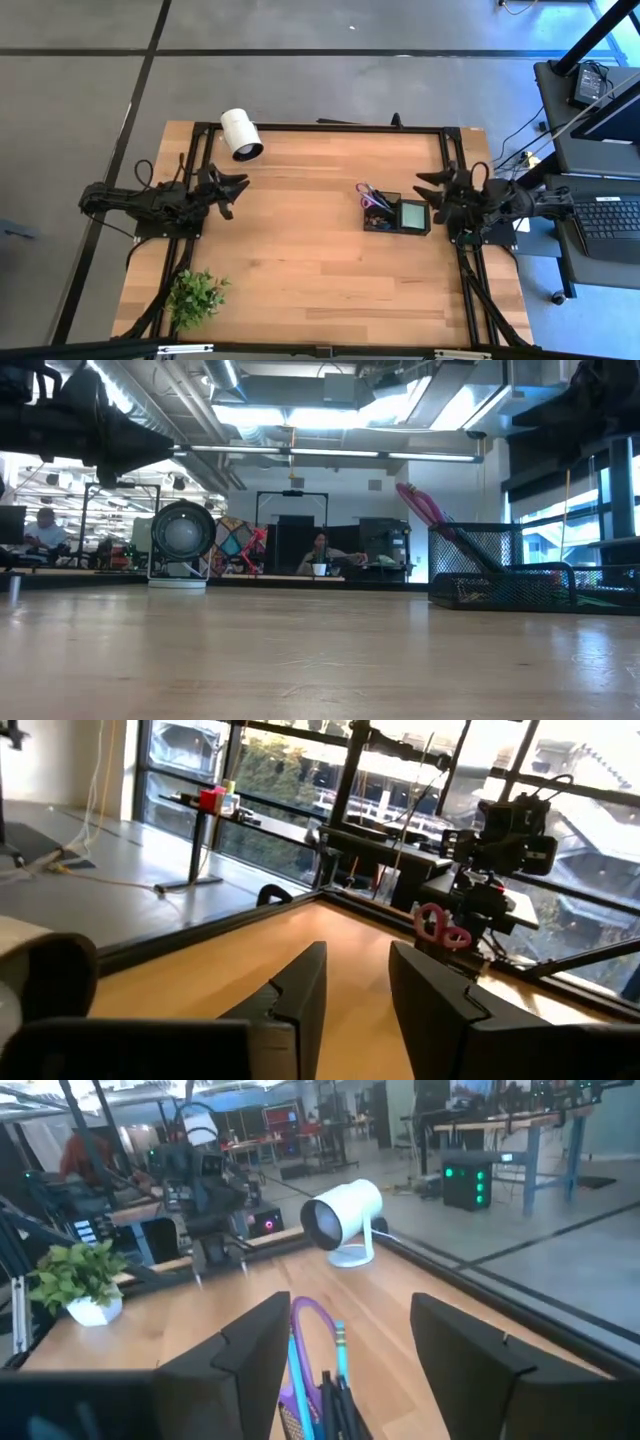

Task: Pick and place office supplies into organizer
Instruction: Return to Home Position

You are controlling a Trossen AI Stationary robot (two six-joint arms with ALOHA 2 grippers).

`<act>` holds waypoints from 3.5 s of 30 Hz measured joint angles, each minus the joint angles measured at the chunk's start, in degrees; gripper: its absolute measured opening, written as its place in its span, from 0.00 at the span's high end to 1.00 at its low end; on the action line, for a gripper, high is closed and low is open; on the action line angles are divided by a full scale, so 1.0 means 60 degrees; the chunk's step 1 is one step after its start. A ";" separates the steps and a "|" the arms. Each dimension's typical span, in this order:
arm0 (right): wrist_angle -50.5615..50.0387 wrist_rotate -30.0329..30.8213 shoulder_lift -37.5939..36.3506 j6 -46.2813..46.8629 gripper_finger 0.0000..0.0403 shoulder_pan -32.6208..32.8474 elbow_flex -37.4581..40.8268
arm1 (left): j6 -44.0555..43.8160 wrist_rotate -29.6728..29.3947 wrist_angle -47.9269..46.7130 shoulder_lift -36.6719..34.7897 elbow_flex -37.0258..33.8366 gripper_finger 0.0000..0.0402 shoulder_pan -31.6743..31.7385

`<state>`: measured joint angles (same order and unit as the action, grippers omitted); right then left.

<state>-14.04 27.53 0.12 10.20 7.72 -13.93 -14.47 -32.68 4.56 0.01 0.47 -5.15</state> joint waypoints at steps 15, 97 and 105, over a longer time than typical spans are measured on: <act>0.2249 -0.0047 -0.0004 -0.0757 0.48 0.0000 0.1521 | 0.0617 -0.0128 -0.0001 0.0004 0.0000 0.74 0.0000; 0.2516 -0.0801 0.0003 -0.0526 0.48 0.0000 0.2065 | 0.0617 -0.0128 -0.0008 0.0004 0.0000 0.74 0.0000; 0.2516 -0.0801 0.0004 -0.0528 0.48 0.0000 0.2065 | 0.0617 -0.0128 -0.0008 0.0004 0.0000 0.74 0.0000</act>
<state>1.06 22.72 0.14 7.04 7.73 -1.54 -10.76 -33.45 4.51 0.03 0.47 -5.15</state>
